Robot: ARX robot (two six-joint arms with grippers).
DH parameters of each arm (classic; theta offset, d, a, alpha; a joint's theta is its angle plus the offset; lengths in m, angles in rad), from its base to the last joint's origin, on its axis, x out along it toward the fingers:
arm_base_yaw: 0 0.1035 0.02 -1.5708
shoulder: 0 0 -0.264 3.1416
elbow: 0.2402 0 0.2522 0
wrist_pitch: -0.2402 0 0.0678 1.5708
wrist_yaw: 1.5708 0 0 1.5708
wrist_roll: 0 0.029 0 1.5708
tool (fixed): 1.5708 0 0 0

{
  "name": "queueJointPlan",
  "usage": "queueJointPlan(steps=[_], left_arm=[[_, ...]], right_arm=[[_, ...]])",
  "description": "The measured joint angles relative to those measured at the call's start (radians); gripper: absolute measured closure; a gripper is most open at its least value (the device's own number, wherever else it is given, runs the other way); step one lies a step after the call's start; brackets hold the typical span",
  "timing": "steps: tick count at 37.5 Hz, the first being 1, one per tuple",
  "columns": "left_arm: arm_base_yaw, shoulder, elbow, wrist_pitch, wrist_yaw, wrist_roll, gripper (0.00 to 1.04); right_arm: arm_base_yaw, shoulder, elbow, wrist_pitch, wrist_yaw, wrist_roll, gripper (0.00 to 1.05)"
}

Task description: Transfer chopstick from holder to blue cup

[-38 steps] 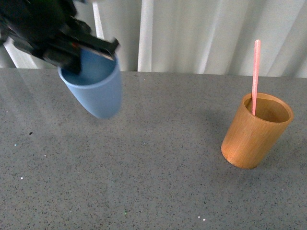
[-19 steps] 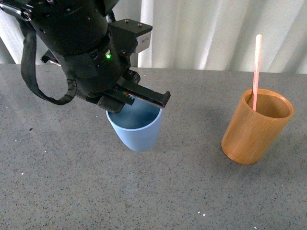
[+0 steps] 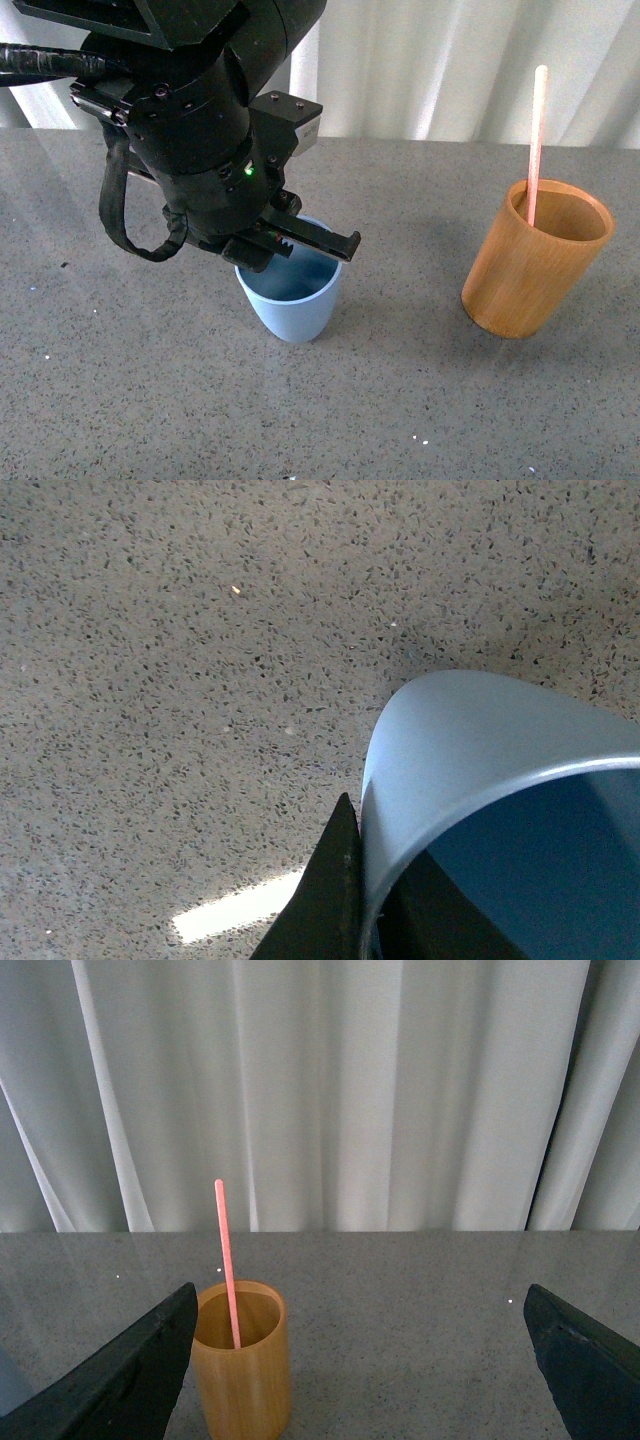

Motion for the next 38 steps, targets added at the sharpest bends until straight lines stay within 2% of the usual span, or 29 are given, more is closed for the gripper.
queueJointPlan(steps=[13,17,19,22,34,35,38], left_arm=[[-0.035,0.026,0.000,0.015,0.029,-0.060,1.01],[-0.039,0.030,0.000,0.017,0.037,-0.078,0.87],[-0.039,0.030,0.000,0.020,0.039,-0.091,0.77],[-0.039,0.030,0.001,0.020,0.043,-0.100,0.68],[0.024,-0.052,0.023,0.024,0.071,-0.143,0.09],[0.035,-0.071,0.024,0.032,0.071,-0.142,0.05],[0.069,-0.130,0.023,0.065,0.069,-0.142,0.08]], right_arm=[[0.000,0.000,0.000,0.000,0.000,0.000,0.10],[0.000,0.000,0.000,0.000,0.000,0.000,0.10],[0.000,0.000,0.000,0.000,0.000,0.000,0.10],[0.000,0.000,0.000,0.000,0.000,0.000,0.10],[0.000,0.000,0.000,0.000,0.000,0.000,0.10],[0.000,0.000,0.000,0.000,0.000,0.000,0.10],[0.000,0.000,0.000,0.000,0.000,0.000,0.10]])
